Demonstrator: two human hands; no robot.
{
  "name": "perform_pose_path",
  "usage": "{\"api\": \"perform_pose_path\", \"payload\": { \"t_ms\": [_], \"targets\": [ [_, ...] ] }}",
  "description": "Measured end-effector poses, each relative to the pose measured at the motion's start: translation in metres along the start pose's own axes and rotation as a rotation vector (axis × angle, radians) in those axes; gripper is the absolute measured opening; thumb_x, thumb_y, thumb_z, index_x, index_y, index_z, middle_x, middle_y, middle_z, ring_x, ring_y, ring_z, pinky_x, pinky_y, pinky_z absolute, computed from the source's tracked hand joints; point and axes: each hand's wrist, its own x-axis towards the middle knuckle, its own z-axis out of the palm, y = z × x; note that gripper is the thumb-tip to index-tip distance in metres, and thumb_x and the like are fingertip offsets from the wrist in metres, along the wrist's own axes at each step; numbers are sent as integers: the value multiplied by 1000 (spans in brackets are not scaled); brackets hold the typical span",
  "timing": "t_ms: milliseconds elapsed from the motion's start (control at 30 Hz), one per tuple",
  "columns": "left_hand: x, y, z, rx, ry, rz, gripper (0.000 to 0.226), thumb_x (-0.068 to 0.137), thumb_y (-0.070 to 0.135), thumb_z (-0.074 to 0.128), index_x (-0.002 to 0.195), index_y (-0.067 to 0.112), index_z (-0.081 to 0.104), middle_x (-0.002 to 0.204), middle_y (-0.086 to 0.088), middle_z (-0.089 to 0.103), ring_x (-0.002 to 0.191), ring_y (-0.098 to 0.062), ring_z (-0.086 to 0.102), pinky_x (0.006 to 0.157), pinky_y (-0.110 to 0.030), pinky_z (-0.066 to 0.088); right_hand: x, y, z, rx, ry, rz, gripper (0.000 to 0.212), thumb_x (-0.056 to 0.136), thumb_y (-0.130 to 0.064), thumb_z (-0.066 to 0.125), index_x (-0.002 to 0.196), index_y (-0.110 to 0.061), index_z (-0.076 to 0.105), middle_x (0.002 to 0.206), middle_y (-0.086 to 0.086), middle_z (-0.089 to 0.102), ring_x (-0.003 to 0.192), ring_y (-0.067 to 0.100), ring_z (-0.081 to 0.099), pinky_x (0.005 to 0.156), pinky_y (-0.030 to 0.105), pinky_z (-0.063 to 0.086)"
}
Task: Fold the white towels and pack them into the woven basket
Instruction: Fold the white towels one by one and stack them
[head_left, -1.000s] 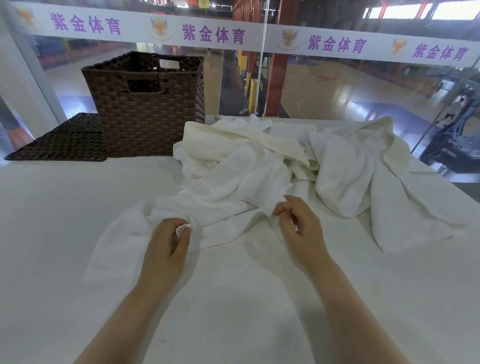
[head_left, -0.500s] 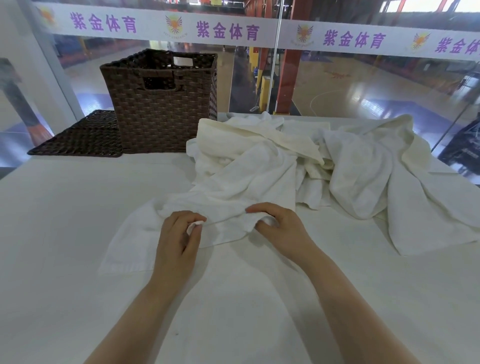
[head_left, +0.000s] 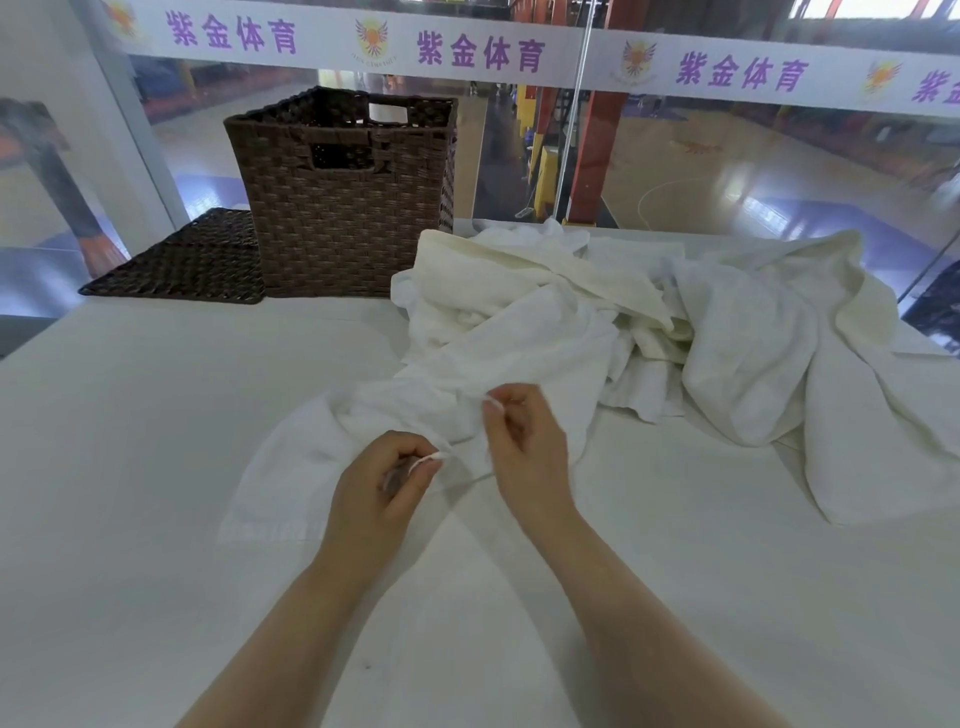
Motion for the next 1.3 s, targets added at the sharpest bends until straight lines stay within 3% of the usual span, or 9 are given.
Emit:
{"api": "perform_pose_path", "payload": {
  "t_ms": [133, 233, 400, 600, 767, 867, 1000, 1167, 1300],
  "targets": [
    [0, -1, 0, 13, -17, -31, 13, 90, 13, 68, 83, 22, 62, 80, 15, 64, 73, -3, 58, 65, -8, 39, -17, 14, 10, 35, -133, -12, 4, 94, -16, 64, 92, -13, 64, 83, -13, 66, 75, 4, 62, 69, 15, 45],
    [1, 0, 2, -31, -11, -95, 16, 88, 13, 70, 90, 24, 58, 87, 15, 67, 82, -3, 62, 68, -9, 42, -18, 14, 9, 54, -161, -26, 3, 95, -15, 63, 92, -16, 65, 83, -16, 66, 77, 3, 62, 70, 15, 45],
    [0, 2, 3, -79, 4, -127, 24, 86, 13, 71, 101, 28, 58, 91, 16, 69, 91, -3, 65, 76, -8, 44, -22, 14, 7, 36, -169, -27, 6, 96, -18, 61, 95, -23, 64, 85, -14, 69, 82, 10, 67, 72, 22, 50],
    [0, 1, 2, -75, 17, -108, 36, 88, 13, 69, 115, 34, 59, 89, 12, 69, 87, -5, 64, 74, -7, 42, -24, 14, 6, -50, -191, -102, 5, 95, -19, 63, 94, -17, 68, 84, -13, 69, 80, 8, 67, 70, 17, 50],
    [1, -1, 2, -41, 27, -75, 22, 91, 14, 66, 98, 35, 67, 93, 19, 69, 90, -3, 64, 74, -7, 43, -25, 13, 5, -70, -202, -114, 7, 96, -18, 61, 97, -18, 68, 87, -13, 70, 83, 10, 68, 72, 23, 53],
    [2, 0, 3, -14, 29, -51, 11, 89, 27, 60, 90, 38, 63, 91, 19, 68, 88, -4, 63, 71, -8, 43, -26, 13, 7, -146, -247, -161, 9, 96, -23, 57, 103, -21, 62, 93, -13, 66, 88, 13, 64, 76, 31, 53],
    [8, -2, 0, 41, 86, 49, 5, 88, 37, 53, 92, 40, 55, 95, 16, 60, 91, -8, 58, 74, -9, 41, -22, 18, 7, -399, -256, -314, 19, 91, -13, 55, 109, -18, 58, 98, -7, 63, 87, 14, 57, 78, 37, 48],
    [37, 18, -18, -26, 133, 94, 12, 94, 27, 53, 104, 23, 58, 104, 9, 62, 98, -8, 60, 82, -17, 45, -2, 3, -22, -517, -165, -264, 35, 82, -4, 54, 114, -17, 57, 103, -4, 59, 91, 17, 49, 81, 31, 40],
    [65, 44, -33, 10, 111, 102, 6, 99, 23, 52, 103, 24, 56, 99, 19, 62, 95, 1, 58, 77, -10, 45, 20, -27, -44, -619, -206, -247, 31, 84, -6, 56, 113, -19, 55, 99, -12, 51, 90, 12, 43, 82, 31, 37]
  ]
}}
